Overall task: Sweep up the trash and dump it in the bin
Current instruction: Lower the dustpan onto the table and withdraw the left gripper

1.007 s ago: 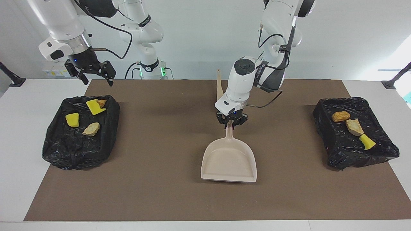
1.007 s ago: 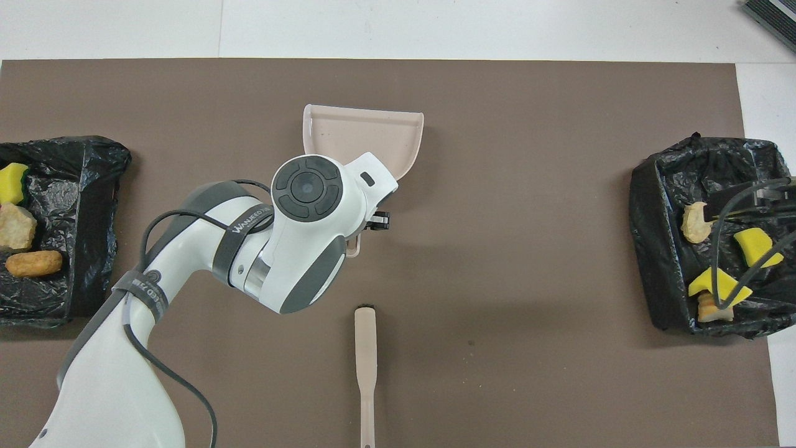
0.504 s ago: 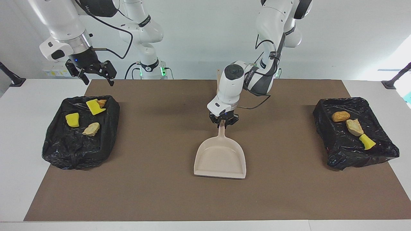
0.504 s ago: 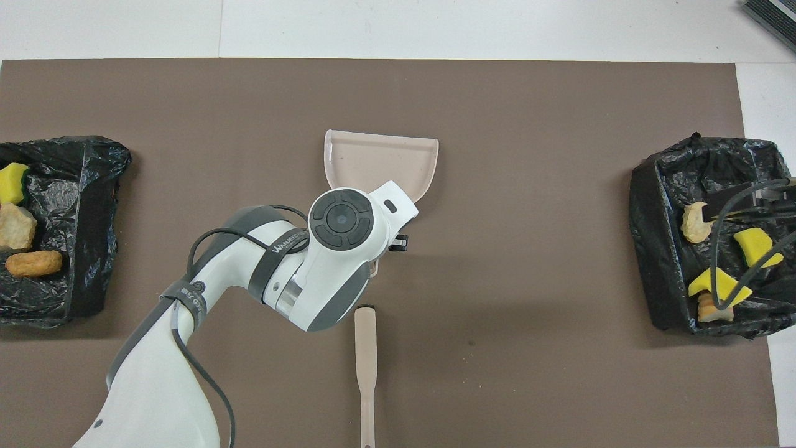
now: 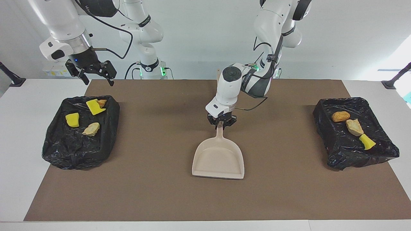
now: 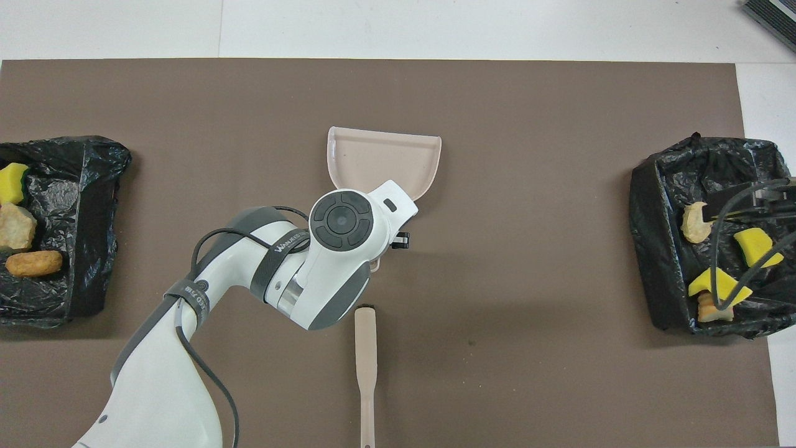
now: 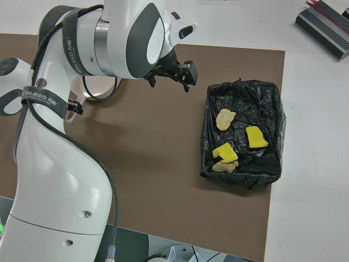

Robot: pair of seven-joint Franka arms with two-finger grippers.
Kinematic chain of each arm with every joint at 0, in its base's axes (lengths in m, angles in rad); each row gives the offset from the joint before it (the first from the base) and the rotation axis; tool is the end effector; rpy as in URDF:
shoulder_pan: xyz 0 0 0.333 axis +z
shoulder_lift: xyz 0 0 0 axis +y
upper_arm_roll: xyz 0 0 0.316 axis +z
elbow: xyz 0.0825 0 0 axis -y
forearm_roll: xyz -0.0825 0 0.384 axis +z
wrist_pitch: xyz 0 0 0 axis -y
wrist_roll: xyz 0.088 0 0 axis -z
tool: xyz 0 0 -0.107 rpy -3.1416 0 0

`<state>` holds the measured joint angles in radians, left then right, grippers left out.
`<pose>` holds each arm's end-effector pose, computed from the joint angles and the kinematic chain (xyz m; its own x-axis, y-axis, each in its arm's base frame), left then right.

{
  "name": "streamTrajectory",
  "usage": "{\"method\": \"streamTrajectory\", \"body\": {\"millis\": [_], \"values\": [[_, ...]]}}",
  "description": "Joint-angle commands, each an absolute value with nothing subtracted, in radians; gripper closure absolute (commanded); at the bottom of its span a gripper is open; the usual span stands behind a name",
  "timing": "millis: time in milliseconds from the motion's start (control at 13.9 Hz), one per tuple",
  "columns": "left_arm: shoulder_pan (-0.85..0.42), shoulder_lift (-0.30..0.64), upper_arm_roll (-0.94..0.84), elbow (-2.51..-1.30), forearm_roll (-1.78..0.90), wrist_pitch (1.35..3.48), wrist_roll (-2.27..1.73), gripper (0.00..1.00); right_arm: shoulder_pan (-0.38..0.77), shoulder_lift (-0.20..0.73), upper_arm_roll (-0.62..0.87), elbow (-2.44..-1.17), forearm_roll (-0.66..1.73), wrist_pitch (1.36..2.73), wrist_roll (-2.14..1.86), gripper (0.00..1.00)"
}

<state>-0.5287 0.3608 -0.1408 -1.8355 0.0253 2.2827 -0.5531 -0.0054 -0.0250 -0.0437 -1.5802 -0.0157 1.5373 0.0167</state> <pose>0.5102 -0.3949 0.3446 0.9911 -0.1182 0.0614 -0.1225 -0.9899 0.0720 0.5426 -0.0287 0.6309 0.9976 -0.0662 -0.0177 -0.0660 -0.9977 0.0149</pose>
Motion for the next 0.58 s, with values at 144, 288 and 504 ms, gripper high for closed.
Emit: {"method": "streamTrajectory", "body": {"millis": [144,288,504], "values": [[-0.490,0.284,-0.124,-1.838,0.009,2.231,-0.581,0.00,-0.008,-0.046,-0.043,-1.601,-0.002,1.532,0.028,0.00],[-0.453,0.247,-0.124,-1.830,0.011,2.179,-0.575,0.00,-0.008,-0.046,-0.043,-1.601,-0.002,1.532,0.028,0.00],[-0.364,0.190,-0.124,-1.832,0.011,2.111,-0.561,0.00,-0.008,-0.046,-0.043,-1.601,-0.002,1.532,0.028,0.00]]}}
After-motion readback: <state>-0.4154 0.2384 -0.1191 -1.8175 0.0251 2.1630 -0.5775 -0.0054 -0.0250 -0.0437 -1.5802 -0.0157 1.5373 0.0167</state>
